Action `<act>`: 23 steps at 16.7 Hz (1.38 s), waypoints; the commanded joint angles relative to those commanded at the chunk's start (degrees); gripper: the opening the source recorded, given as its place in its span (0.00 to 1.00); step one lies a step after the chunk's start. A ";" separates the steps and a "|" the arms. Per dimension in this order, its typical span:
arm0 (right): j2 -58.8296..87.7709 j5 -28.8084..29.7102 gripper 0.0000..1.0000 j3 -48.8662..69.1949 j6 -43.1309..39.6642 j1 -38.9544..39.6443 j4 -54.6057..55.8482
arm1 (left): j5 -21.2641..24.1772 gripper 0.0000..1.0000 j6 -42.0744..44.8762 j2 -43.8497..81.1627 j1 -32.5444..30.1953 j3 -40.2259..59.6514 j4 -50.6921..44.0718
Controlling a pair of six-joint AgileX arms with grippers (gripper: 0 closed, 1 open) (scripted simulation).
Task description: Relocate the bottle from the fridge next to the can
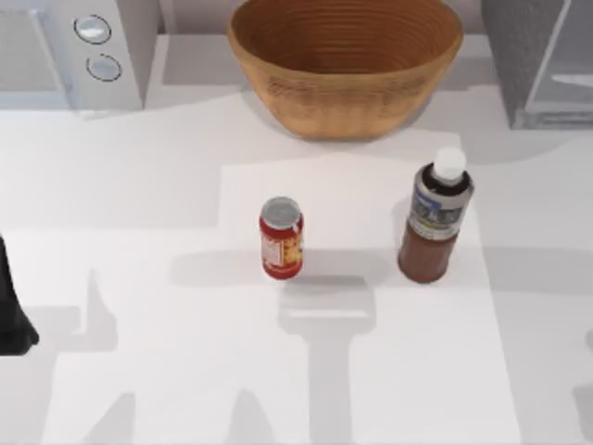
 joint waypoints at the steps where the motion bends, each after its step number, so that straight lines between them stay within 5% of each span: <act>1: 4.81 -2.28 1.00 1.59 -4.87 -4.18 -0.08 | 0.00 1.00 0.00 0.00 0.00 0.00 0.00; 14: 65.59 -31.55 1.00 21.42 -65.84 -57.32 -0.83 | 0.00 1.00 0.00 0.00 0.00 0.00 0.00; 19: 78.42 -37.75 1.00 25.56 -78.59 -68.65 -0.91 | 0.00 1.00 0.00 0.00 0.00 0.00 0.00; 23: 80.48 -38.74 1.00 26.22 -80.64 -70.47 -0.92 | 0.00 1.00 0.00 0.00 0.00 0.00 0.00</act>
